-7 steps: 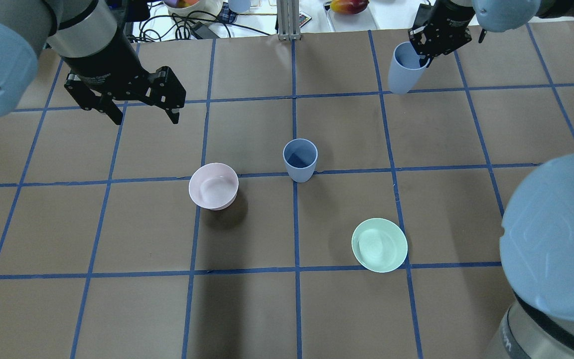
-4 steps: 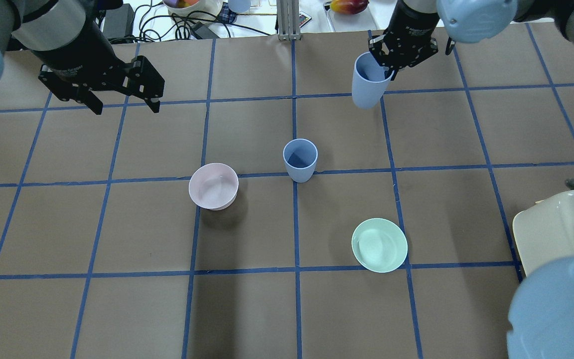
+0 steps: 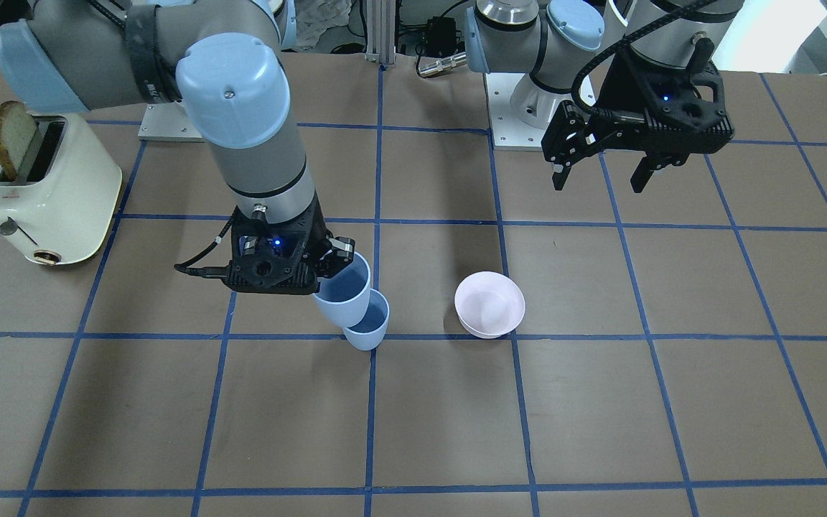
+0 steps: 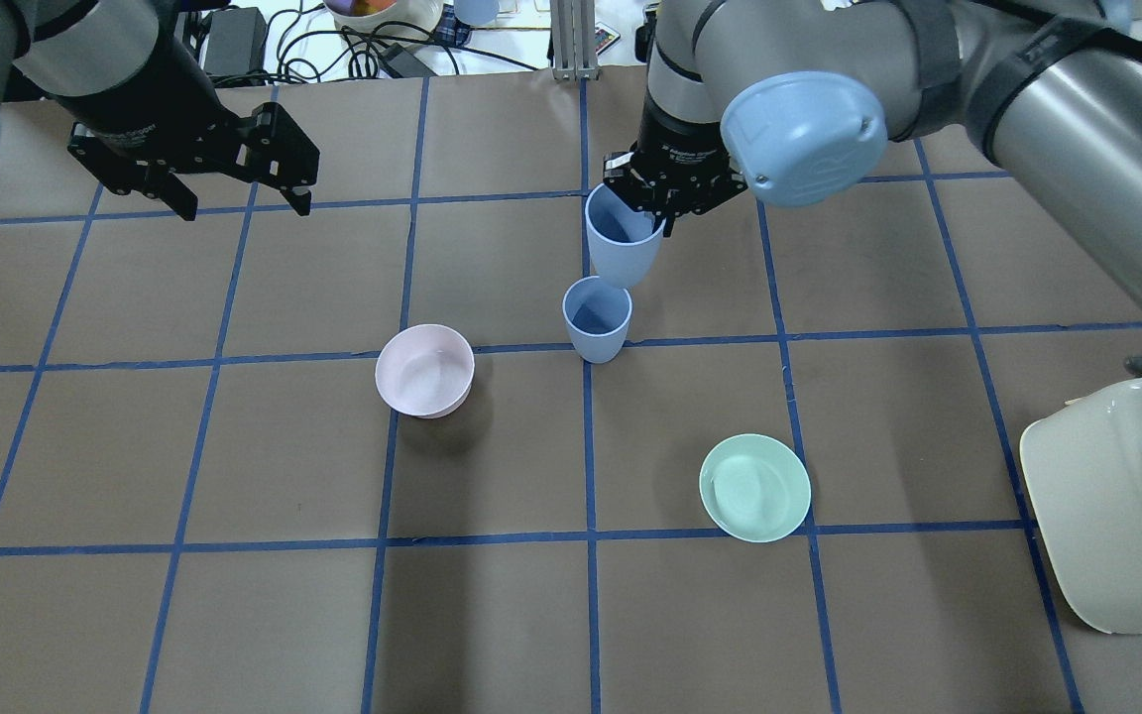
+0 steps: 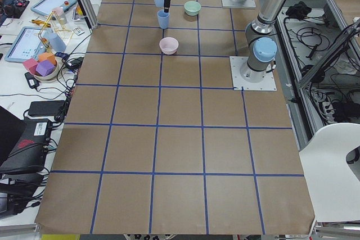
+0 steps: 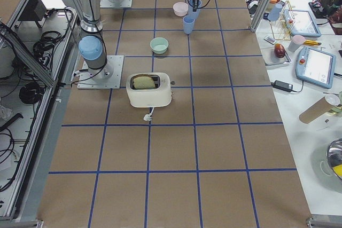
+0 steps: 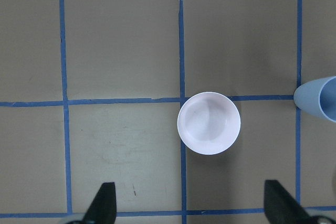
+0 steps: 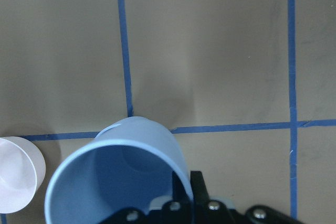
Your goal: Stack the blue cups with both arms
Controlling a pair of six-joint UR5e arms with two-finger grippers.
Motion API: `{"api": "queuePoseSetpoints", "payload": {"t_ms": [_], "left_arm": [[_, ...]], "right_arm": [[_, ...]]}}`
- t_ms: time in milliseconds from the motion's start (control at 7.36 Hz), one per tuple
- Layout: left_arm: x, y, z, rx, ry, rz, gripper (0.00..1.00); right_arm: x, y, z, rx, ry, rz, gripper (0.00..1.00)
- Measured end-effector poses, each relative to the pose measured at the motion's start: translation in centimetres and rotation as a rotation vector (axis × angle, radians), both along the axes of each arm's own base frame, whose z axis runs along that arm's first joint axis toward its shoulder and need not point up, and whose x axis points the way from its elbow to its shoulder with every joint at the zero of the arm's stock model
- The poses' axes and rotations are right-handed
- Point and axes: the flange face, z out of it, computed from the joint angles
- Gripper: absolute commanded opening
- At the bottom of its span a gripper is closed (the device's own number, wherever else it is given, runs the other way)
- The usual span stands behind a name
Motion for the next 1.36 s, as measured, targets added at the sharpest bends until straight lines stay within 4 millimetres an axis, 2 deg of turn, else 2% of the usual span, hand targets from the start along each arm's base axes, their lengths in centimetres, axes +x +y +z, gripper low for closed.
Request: {"api": "queuePoseSetpoints", "payload": {"t_ms": [272,679,1358], "left_arm": [[0.0,0.1,0.1,0.001,-0.001,0.001,1.00],[0.1,0.1,-0.1,0.005,0.001,0.052,1.00],[0.1,0.2,0.0,0.005,-0.002,0.061,1.00]], "right_arm": [[1.0,0.4,-1.2,0.010,0.001,-0.017,0.00],[1.3,0.3,-3.5,0.003,-0.003,-0.042,0.00],[1.4,0.4,-4.0,0.008,-0.002,-0.044,0.00]]}}
